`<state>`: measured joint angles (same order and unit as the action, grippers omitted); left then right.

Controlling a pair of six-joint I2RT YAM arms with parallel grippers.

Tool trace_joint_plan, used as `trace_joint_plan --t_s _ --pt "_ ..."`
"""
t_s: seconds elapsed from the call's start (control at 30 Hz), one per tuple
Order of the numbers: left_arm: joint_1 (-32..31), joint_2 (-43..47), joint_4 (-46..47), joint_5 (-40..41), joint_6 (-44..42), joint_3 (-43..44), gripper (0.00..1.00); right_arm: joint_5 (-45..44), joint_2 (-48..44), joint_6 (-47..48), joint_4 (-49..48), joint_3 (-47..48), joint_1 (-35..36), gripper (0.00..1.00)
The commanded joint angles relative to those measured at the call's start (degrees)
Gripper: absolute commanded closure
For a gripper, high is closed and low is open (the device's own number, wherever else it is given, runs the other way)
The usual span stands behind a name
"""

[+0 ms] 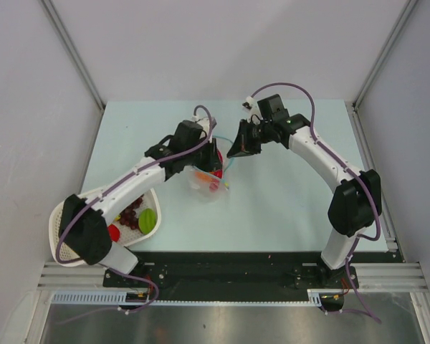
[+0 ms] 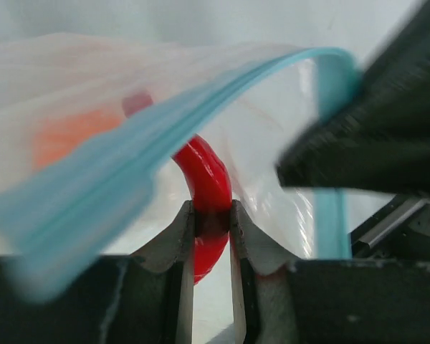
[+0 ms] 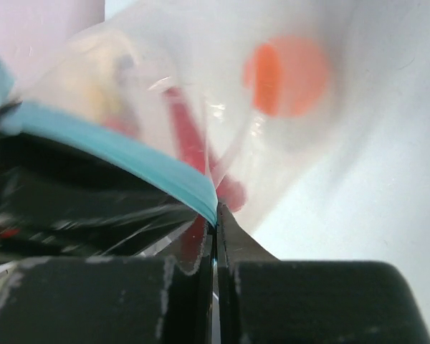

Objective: Open the zip-top bag and remove the fake food

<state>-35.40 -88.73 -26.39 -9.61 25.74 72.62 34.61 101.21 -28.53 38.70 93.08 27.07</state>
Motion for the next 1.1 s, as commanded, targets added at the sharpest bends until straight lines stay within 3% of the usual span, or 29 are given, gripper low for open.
trace_joint_plan --t_s 0.0,0.33,0.53,0.7,0.83,0.97,1.07 --pt "-0.8 7.9 0.4 -2.1 -4.4 -3.4 1.00 -1.4 -2.1 -0.6 -1.2 2.9 -0.4 1.00" --pt "-1.4 24.6 12.8 -2.3 -6.8 -15.5 1.00 -0.3 -0.7 0.4 -0.2 4.9 1.3 1.00" --pt "-1.4 25.3 18.1 -3.6 -9.2 -13.5 1.00 -2.2 1.4 3.1 3.9 8.8 7.1 1.00" --pt "-1.3 26.1 21.0 -8.9 -13.3 -13.3 1.00 -3.8 1.1 3.9 4.3 9.3 7.3 1.00" --pt "-1.3 26.3 20.1 -9.5 -9.2 -11.8 1.00 -6.3 0.8 5.6 5.9 9.3 7.2 1.00" --pt "-1.1 31.8 26.1 -8.2 -0.5 -12.5 1.00 -7.4 0.0 6.0 5.8 7.6 7.3 1.00" --pt "-0.9 34.2 25.5 -4.8 0.8 -10.4 1.00 -8.4 -0.3 6.6 5.9 7.3 7.1 1.00"
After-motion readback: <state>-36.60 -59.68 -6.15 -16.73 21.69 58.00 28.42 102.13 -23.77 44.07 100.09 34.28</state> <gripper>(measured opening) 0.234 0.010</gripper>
